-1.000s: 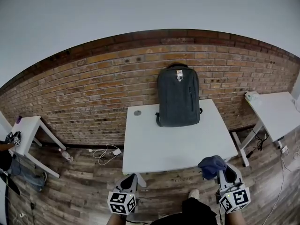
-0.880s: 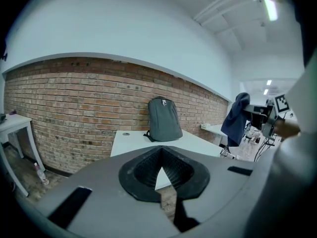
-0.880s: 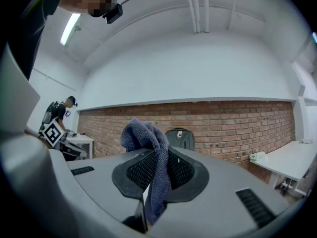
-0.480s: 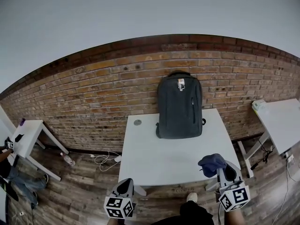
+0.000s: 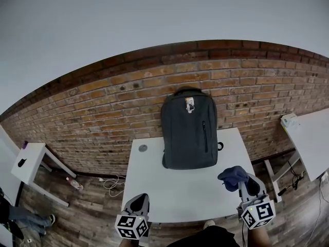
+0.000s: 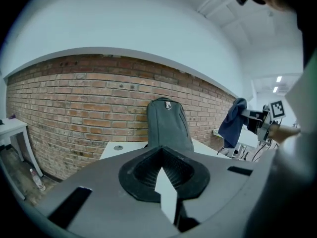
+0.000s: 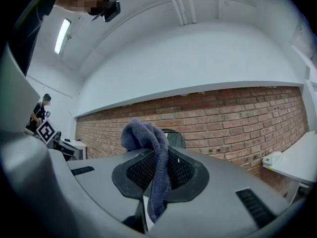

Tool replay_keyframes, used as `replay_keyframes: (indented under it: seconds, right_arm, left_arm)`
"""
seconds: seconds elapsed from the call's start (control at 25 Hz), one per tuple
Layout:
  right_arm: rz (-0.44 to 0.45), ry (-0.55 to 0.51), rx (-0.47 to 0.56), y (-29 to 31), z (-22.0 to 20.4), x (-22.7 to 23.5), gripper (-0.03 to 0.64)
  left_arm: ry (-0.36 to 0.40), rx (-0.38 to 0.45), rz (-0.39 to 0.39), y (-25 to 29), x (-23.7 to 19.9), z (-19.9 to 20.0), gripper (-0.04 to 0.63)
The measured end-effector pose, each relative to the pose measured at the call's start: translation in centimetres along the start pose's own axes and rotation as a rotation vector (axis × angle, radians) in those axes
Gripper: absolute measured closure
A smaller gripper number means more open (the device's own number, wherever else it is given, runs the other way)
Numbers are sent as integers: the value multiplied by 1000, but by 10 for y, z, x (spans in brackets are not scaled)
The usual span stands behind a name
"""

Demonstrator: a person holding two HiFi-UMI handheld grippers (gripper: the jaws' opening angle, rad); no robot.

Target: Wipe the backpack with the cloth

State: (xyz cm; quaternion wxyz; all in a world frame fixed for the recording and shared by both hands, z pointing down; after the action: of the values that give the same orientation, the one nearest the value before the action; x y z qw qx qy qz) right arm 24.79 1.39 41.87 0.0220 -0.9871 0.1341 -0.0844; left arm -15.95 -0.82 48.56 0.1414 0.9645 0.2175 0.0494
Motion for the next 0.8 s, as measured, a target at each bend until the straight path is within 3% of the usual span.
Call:
replay_keyframes:
  seconds: [0.4, 0.8]
  right_arm:
    - [94, 23, -23, 66, 17, 83, 577]
    - [205, 21, -65, 94, 21, 118, 577]
  left_arm:
    - [33, -2, 21, 93, 36, 59, 598]
    - [39, -8, 36, 132, 72, 86, 598]
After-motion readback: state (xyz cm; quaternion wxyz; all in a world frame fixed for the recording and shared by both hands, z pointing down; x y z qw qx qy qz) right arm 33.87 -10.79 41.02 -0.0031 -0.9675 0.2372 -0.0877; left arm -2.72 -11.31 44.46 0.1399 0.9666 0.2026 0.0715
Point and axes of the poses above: the fingertips, and each gripper's own axes: y forward along the fingers, x to its right, z out of its top, the point moved 7 cm from there along -y, backward along the fingers, and after that the axes turned 9 degrees about y, right-handed, at the moved point
